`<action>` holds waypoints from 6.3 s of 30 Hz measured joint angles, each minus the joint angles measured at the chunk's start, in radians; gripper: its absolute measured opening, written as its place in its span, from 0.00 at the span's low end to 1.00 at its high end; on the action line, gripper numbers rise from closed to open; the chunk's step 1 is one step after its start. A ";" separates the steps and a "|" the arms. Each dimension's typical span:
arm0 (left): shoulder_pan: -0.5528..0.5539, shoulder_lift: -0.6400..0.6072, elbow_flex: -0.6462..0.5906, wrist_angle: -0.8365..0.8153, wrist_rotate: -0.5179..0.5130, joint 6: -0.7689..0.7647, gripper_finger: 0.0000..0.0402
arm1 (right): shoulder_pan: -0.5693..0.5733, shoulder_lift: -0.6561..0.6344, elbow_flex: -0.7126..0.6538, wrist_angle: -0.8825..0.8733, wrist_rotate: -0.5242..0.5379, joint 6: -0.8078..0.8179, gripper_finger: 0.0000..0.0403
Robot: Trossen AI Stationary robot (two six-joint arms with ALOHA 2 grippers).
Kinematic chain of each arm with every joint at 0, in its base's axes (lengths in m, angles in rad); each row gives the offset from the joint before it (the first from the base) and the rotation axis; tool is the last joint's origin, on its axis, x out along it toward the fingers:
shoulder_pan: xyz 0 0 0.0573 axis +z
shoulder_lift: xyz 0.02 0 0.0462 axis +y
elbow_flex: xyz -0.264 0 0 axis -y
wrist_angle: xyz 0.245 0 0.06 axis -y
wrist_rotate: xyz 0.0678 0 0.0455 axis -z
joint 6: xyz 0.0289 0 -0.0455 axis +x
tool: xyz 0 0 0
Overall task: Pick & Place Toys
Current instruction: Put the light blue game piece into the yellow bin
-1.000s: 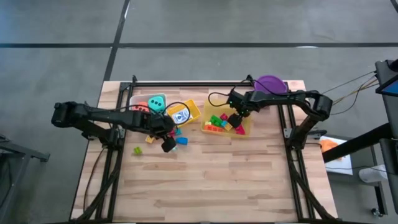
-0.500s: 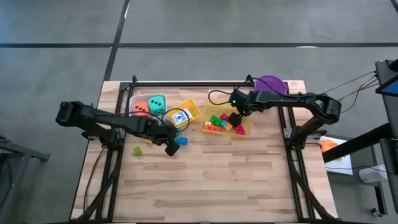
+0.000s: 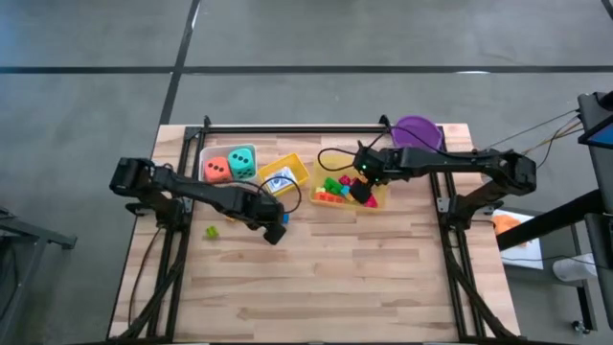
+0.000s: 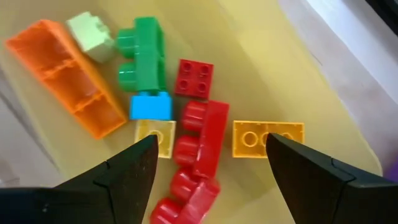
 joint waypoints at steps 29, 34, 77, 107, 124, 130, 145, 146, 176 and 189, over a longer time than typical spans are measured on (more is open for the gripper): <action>0.002 0.082 -0.003 0.045 -0.019 0.075 0.30 | 0.101 -0.022 0.000 0.000 0.033 0.008 0.74; 0.002 0.078 -0.003 0.053 -0.014 0.117 0.20 | 0.117 -0.024 0.000 0.001 0.035 -0.003 0.74; 0.049 -0.274 0.015 1.049 0.244 0.560 0.20 | 0.704 0.004 0.022 1.117 0.598 -1.270 0.74; 0.068 -0.238 0.017 1.116 0.380 0.564 0.20 | 0.700 0.161 0.193 1.112 0.702 -1.417 0.36; 0.071 -0.238 0.017 1.105 0.367 0.552 0.38 | 0.706 0.161 0.195 1.105 0.708 -1.358 0.32; 0.072 -0.238 0.017 1.099 0.363 0.552 0.60 | 0.709 0.161 0.195 1.106 0.705 -1.336 0.32; 0.074 -0.245 0.017 0.991 0.331 0.556 0.74 | 0.716 0.149 0.195 1.098 0.793 -1.335 0.32; 0.074 -0.248 0.017 0.968 0.331 0.554 0.74 | 0.713 0.149 0.195 1.084 0.801 -1.335 0.32; 0.088 -0.447 0.016 -0.073 -0.261 0.286 0.74 | -0.092 0.046 -0.044 0.292 -0.073 -0.253 0.32; 0.095 -0.447 0.016 -0.083 -0.327 0.270 0.74 | -0.189 0.124 -0.087 0.329 -0.129 -0.201 0.32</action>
